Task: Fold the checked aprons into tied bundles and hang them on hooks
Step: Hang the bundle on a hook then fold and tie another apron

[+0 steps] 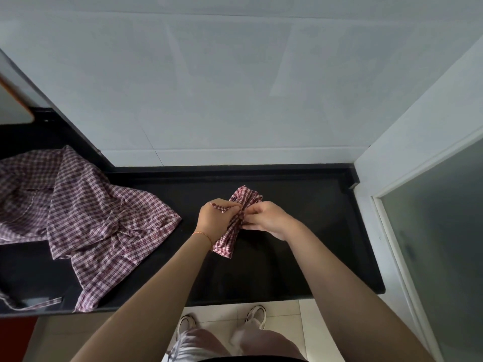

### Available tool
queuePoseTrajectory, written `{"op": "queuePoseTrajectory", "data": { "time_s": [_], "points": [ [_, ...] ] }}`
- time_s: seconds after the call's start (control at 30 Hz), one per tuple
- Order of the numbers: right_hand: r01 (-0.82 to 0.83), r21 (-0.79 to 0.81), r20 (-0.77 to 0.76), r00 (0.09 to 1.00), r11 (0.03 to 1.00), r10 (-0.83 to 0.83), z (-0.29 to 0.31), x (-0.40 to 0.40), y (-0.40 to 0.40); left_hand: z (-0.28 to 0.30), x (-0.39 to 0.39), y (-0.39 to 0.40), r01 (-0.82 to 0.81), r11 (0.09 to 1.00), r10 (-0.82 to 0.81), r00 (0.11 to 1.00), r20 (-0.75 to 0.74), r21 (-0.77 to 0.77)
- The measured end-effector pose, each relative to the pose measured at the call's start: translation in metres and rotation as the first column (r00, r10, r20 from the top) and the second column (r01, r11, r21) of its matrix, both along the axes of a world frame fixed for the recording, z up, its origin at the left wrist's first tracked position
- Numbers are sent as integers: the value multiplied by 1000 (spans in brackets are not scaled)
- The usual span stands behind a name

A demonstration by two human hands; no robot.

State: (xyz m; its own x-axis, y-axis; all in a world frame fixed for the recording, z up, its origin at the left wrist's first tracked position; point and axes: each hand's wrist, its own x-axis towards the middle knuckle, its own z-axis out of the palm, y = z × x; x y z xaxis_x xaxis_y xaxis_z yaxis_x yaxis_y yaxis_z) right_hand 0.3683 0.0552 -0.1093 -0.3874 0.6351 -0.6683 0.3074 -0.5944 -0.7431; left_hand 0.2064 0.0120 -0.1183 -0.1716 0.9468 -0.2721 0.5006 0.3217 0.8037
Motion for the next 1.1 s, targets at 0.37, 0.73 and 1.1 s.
{"op": "queuePoseTrajectory", "data": {
  "time_s": [0.37,0.73,1.1],
  "points": [
    [139,-40,-48,989,990,-140,-14,-1,-3,-2,-5,-2,-51,998,52,998,19,-30],
    [175,-105,-105,977,979,-186,-10,0,-1,-3,-12,0,-20,998,25,995,92,-63],
    [329,-27,-76,941,944,-330,-18,-14,-7,-10,-10,3,-152,988,153,987,48,-21]
  ]
}}
